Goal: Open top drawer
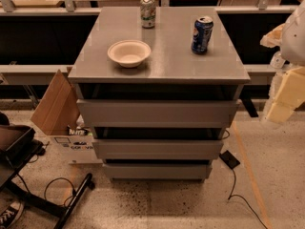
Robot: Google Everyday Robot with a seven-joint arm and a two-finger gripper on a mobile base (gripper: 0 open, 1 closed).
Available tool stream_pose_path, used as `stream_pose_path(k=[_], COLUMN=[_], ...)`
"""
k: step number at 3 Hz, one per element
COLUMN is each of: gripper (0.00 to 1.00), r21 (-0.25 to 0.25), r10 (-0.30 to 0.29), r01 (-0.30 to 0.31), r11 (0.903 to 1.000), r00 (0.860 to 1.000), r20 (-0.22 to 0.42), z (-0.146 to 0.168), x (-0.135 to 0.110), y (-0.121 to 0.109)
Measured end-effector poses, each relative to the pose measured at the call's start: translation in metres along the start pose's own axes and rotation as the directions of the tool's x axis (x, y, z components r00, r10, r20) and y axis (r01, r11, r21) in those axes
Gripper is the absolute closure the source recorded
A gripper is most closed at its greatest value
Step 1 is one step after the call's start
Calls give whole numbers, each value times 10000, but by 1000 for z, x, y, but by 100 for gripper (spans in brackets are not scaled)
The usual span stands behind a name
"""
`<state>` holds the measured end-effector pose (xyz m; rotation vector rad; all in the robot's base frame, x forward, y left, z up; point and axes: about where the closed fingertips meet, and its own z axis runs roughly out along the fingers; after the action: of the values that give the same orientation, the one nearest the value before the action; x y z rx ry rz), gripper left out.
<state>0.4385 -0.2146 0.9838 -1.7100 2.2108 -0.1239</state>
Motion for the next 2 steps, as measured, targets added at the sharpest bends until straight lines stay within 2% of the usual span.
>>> stream_pose_path(k=[1,2], gripper=[0,0], r21=[0,388], r10=[0,26], r01=[0,-17], r11=[10000,9992], r00=[10000,9997], r20=[0,-233], z=[0,-9], x=[0,1], y=[0,-2])
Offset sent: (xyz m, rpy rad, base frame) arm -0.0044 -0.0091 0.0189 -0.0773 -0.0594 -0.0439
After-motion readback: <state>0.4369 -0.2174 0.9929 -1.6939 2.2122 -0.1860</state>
